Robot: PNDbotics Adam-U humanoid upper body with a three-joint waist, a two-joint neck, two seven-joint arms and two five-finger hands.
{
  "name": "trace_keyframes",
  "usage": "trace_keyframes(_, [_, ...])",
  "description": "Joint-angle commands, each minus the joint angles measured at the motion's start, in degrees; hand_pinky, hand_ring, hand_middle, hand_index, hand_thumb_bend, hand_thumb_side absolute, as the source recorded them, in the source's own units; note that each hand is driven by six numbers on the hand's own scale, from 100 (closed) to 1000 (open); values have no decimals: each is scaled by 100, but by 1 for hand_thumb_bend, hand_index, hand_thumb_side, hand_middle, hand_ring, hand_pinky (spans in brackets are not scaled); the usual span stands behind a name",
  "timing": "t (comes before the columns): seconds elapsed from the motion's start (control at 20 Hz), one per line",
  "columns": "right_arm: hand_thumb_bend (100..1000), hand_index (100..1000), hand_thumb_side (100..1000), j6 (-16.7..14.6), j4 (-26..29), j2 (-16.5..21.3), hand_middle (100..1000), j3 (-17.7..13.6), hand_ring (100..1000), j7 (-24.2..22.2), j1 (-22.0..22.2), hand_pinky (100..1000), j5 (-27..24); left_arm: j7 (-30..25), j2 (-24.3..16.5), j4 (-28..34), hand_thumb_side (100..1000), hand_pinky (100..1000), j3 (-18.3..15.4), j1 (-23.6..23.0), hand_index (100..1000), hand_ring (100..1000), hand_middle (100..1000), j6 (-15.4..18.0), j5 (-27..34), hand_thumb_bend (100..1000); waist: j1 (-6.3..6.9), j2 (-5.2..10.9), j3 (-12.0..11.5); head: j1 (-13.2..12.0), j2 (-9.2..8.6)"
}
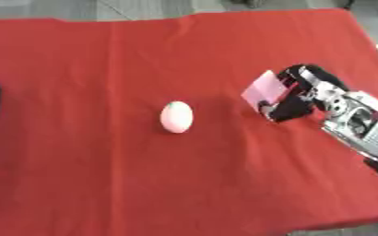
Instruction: Pick up the objects with one hand, pass them to the other hand, and then place them into the box on the other side of the table.
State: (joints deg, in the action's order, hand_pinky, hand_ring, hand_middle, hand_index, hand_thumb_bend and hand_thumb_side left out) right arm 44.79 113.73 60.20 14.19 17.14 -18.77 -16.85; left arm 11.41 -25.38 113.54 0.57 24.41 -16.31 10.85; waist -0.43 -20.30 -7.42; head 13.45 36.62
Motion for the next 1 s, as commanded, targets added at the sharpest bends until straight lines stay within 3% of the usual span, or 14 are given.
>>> trace_keyframes(0.05, [100, 573, 100, -162, 86, -101, 514, 124, 627, -29, -290, 752, 210, -76, -239, 105, 785, 904, 34, 112, 751, 755, 759, 38, -28, 264, 40, 164, -6, -86, -50])
trace_keyframes(0.45, [100, 573, 100, -317, 86, -876, 512, 608, 606, 39, -983, 718, 961, -520, -719, 91, 758, 897, 277, 447, 761, 759, 760, 82, -111, 240, 194, 232, -35, -214, -50])
trace_keyframes(1.0, [100, 574, 100, -489, 86, -1902, 511, 1205, 588, 241, -1576, 703, 1891, -1307, -1335, 85, 745, 881, 751, 996, 770, 758, 753, -14, -309, 221, 285, 276, -53, -281, 15])
